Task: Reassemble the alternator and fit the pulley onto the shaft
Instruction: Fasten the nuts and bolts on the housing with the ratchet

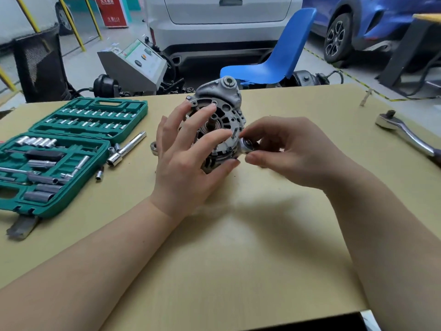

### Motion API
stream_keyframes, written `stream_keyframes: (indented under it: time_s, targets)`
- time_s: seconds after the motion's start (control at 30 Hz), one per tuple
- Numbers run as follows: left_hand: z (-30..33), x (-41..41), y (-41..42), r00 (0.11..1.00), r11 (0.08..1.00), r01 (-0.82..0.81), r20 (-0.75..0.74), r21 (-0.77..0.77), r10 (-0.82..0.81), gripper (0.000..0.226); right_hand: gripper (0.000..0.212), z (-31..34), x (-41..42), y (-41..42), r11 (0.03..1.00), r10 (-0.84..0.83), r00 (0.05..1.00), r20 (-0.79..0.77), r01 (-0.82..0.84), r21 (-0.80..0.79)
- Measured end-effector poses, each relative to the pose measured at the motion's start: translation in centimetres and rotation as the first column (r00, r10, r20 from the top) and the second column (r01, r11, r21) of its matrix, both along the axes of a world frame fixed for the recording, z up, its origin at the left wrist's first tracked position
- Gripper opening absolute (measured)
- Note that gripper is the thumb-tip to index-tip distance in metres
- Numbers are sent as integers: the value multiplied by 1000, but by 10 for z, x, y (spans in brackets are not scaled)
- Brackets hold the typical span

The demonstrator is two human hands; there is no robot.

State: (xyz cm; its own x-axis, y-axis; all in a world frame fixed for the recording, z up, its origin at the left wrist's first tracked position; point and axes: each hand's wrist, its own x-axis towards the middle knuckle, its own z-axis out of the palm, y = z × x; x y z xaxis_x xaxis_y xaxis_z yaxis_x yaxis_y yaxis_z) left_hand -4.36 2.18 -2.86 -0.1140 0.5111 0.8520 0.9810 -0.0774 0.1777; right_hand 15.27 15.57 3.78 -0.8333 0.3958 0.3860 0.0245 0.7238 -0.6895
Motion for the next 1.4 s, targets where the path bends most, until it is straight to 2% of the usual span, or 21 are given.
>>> stream_keyframes:
  time_s: [0.2, 0.33, 0.53, 0.77, 1.0, 1.17, 1.27, 1.4]
  targets:
    - [4, 0, -1, 998, 999, -34, -50, 21, 35, 52, 32, 3, -2, -2, 995, -3, 1000, -24, 5, 101]
    - [6, 7, 3, 982, 995, -60, -173, 85, 74, 37, 32, 7, 0, -7, 983, 0, 999, -37, 7, 182]
    - [8, 17, 1, 996, 996, -89, 27, 6, 89, 21, 34, 10, -1, -12, 974, -13, 999, -29, 19, 227]
    - [-2, 19, -3, 996, 995, -58, 58, -84, 63, 19, 35, 6, -4, -18, 989, -116, 993, -31, 119, 93]
    - [-4, -2, -4, 998, 991, 64, 26, -115, -61, 21, 29, 6, -5, -26, 993, -68, 997, -40, 72, 93]
    - [8, -27, -10, 968, 956, 249, 23, -158, -248, 21, 27, 4, -9, -35, 979, -1, 1000, -31, 7, 204]
    - [9, -26, -12, 966, 951, 257, 57, -173, -250, 16, 23, 2, -9, -39, 978, 45, 999, -26, -39, 207]
    - [10, -16, -15, 960, 952, 266, 130, -149, -248, 18, 22, -3, -15, -46, 989, 55, 998, -20, -52, 136]
